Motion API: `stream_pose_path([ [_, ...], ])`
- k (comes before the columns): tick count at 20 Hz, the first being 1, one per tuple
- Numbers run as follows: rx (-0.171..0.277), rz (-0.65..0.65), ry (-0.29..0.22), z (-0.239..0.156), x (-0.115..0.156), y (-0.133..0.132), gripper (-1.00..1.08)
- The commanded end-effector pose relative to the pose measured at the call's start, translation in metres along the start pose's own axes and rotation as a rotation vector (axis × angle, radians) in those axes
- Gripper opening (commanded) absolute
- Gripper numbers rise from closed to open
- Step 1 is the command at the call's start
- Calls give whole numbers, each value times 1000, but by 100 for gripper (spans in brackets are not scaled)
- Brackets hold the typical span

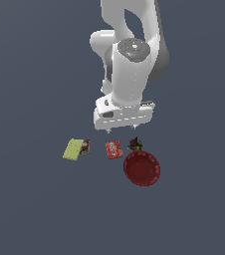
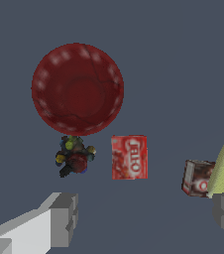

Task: Pick up a designated object from a clutter of objects.

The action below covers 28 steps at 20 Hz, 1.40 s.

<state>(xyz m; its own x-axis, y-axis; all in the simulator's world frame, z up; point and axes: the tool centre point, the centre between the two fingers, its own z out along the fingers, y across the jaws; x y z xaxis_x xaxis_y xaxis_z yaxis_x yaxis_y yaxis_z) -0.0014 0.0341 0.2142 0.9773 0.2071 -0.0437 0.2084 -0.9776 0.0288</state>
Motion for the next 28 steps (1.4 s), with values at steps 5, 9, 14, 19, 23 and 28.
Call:
stream_pose_path([
  [5,15,-6,17,60,0,7,100],
  [9,22,-9,27,93,-4,11,100],
  [14,26,-10,36,124,-10,14,100],
  [19,28,-10,42,142,-15,16,100],
  [23,28,-11,44,149,-18,17,100],
  [28,29,-10,42,150,-18,17,100],
])
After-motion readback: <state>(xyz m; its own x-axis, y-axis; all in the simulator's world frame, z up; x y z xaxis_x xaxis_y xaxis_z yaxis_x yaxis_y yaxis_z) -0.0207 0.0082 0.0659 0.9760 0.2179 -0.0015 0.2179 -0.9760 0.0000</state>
